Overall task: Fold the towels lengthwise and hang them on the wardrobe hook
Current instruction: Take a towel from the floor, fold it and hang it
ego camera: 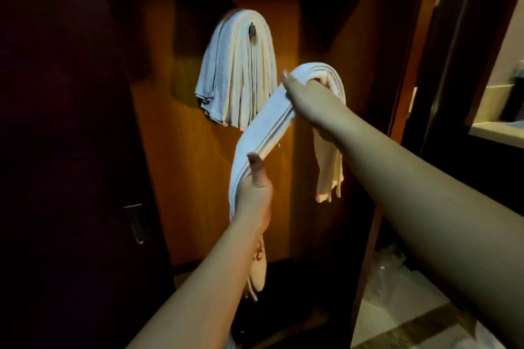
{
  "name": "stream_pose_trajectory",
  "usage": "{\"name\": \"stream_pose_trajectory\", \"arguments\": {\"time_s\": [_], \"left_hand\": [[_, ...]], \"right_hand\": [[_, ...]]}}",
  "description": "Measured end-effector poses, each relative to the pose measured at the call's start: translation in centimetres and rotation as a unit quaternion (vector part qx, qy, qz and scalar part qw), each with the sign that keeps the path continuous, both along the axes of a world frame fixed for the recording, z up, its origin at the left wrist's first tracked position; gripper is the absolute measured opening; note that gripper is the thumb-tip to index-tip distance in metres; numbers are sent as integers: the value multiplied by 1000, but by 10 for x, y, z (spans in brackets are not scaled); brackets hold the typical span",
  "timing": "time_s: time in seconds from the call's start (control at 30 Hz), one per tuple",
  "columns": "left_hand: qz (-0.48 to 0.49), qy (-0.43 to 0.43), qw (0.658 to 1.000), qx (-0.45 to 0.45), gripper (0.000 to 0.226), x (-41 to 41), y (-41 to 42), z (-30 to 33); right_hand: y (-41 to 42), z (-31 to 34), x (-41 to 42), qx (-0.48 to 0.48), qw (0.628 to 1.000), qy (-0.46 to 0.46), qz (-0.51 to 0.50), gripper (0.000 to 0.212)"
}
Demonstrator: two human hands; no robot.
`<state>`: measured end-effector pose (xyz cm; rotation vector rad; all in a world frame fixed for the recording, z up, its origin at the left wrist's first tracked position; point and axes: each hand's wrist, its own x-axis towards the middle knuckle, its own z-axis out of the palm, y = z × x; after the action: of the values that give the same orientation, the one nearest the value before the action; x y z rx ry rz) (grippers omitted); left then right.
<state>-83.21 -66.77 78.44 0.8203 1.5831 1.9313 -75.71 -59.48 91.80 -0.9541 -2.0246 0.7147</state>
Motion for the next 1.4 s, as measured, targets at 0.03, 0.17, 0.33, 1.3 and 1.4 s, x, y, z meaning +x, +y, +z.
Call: {"name": "stream_pose_trajectory", "arguments": {"time_s": [0.03,0.17,0.33,1.3,1.4], "left_hand": [[-7,-52,998,42,113,-7,9,7],[-24,-111,980,163,37,-30,44,44],[-6,-31,987,157,23,-53,81,74],[-83,141,974,157,90,-268,255,285],[-97,154,976,119,105,-294,276,296]], "right_hand": [[12,-3,5,-3,1000,-3,-1,65],[64,-13,23,-9,1000,20,-10,61],[118,-16,24,-23,1000,21,-1,40],[360,158,-159,20,967,203,153,115],[401,172,-186,16,965,210,157,120]]}}
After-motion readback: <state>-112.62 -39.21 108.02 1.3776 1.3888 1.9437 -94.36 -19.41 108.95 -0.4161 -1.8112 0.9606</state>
